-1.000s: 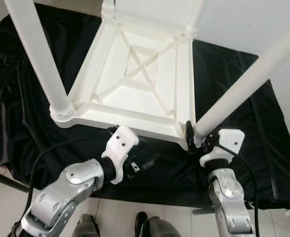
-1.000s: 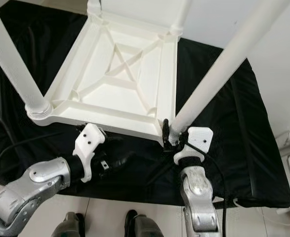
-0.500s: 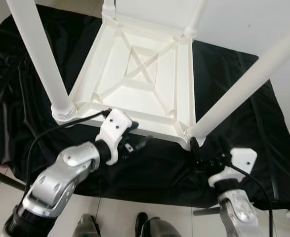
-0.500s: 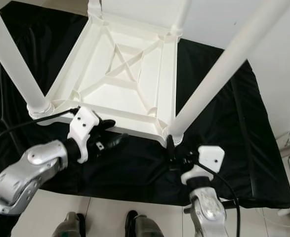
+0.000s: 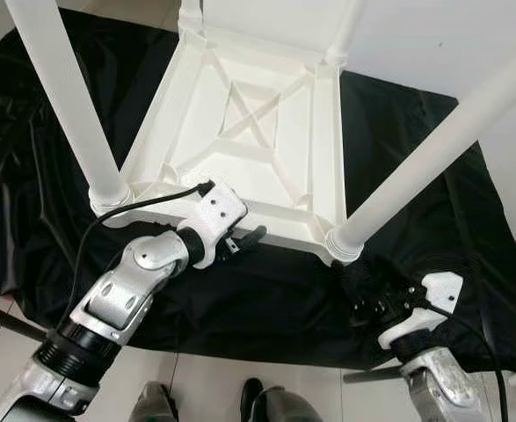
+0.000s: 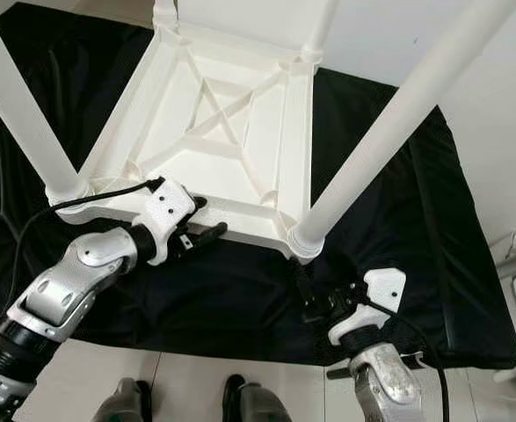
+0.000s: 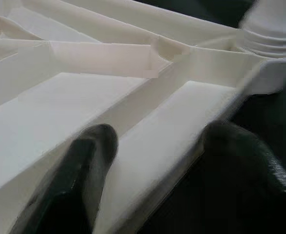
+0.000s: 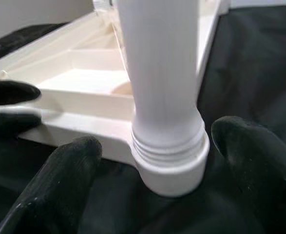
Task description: Building children table
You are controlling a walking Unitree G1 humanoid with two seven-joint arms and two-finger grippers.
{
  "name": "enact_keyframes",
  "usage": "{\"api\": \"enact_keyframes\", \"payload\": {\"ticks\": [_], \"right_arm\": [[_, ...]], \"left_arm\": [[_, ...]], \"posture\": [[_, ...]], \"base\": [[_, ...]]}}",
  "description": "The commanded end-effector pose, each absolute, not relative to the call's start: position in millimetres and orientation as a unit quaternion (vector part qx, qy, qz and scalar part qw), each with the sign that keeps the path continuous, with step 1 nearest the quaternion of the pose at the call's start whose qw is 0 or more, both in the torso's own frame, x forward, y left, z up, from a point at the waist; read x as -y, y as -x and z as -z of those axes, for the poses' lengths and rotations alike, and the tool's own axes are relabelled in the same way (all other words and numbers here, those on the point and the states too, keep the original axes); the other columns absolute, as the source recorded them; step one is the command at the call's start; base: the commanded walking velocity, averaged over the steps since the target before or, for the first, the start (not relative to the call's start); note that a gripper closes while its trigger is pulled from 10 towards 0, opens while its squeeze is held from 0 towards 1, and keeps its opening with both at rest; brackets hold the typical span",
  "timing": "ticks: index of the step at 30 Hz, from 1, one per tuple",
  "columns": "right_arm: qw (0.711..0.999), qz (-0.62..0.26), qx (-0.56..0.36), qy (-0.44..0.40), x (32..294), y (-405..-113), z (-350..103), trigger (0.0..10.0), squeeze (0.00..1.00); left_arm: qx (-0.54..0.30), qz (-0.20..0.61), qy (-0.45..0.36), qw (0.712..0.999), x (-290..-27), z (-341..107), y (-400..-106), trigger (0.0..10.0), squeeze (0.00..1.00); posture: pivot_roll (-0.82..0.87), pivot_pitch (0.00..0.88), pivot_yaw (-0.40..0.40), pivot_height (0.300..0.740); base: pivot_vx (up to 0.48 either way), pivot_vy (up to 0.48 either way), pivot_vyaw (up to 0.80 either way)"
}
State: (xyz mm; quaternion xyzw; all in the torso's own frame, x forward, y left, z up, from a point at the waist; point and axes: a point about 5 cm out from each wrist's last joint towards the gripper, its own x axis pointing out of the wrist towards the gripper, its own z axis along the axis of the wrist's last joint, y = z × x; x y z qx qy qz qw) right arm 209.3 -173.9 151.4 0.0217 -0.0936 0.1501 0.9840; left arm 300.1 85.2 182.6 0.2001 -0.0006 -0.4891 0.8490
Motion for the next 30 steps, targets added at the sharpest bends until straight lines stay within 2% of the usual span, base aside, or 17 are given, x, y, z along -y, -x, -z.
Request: {"api": "enact_keyframes", "payload": {"ticks": [1, 5, 11, 12, 14, 15, 19, 22, 28, 29, 30], "right_arm": [[0.987, -0.143, 0.076, -0.022, 180, -208, -145, 10.0, 0.00], [0.984, -0.160, 0.078, -0.024, 176, -210, -146, 10.0, 0.00], [0.977, -0.196, 0.074, -0.034, 168, -210, -147, 10.0, 0.00], [0.977, -0.200, 0.073, -0.034, 166, -210, -147, 10.0, 0.00], [0.976, -0.201, 0.072, -0.033, 165, -210, -147, 10.0, 0.00], [0.976, -0.202, 0.073, -0.034, 163, -212, -147, 10.0, 0.00], [0.976, -0.203, 0.076, -0.035, 162, -212, -147, 10.0, 0.00], [0.975, -0.203, 0.080, -0.036, 159, -215, -148, 10.0, 0.00], [0.975, -0.205, 0.083, -0.035, 159, -218, -149, 10.0, 0.00], [0.975, -0.205, 0.084, -0.034, 159, -218, -149, 10.0, 0.00], [0.974, -0.206, 0.085, -0.033, 159, -219, -150, 10.0, 0.00]], "left_arm": [[-0.017, 0.517, -0.197, 0.833, -82, -175, -297, 10.0, 1.00], [-0.025, 0.528, -0.204, 0.824, -88, -176, -302, 10.0, 1.00], [-0.024, 0.533, -0.255, 0.806, -94, -175, -311, 10.0, 1.00], [-0.030, 0.526, -0.274, 0.805, -96, -172, -316, 10.0, 0.06], [-0.034, 0.520, -0.287, 0.804, -97, -170, -320, 10.0, 0.06], [-0.055, 0.502, -0.311, 0.806, -100, -164, -330, 10.0, 0.00], [-0.068, 0.493, -0.317, 0.808, -101, -161, -334, 10.0, 0.00], [-0.115, 0.495, -0.339, 0.792, -102, -153, -342, 10.0, 0.00], [-0.132, 0.507, -0.348, 0.777, -103, -150, -345, 10.0, 0.00], [-0.132, 0.512, -0.350, 0.773, -103, -151, -345, 4.2, 0.00], [-0.134, 0.520, -0.354, 0.766, -103, -150, -344, 2.4, 0.00]], "posture": [[0.04, 0.205, -0.108, 0.740], [0.05, 0.204, -0.102, 0.740], [0.05, 0.204, -0.096, 0.740], [0.05, 0.203, -0.092, 0.740], [0.05, 0.202, -0.091, 0.740], [0.05, 0.200, -0.085, 0.740], [0.05, 0.200, -0.085, 0.740], [0.05, 0.193, -0.080, 0.740], [0.05, 0.189, -0.077, 0.740], [0.05, 0.189, -0.077, 0.740], [0.05, 0.189, -0.077, 0.740]], "base": [[0.000, 0.000, 0.00], [0.000, 0.000, 0.00], [0.000, 0.000, 0.00], [0.000, 0.000, 0.00], [0.000, 0.000, 0.00], [0.000, 0.000, 0.00], [0.000, 0.000, 0.00], [0.000, 0.000, 0.00], [0.000, 0.000, 0.00], [0.000, 0.000, 0.00], [0.000, 0.000, 0.00]]}}
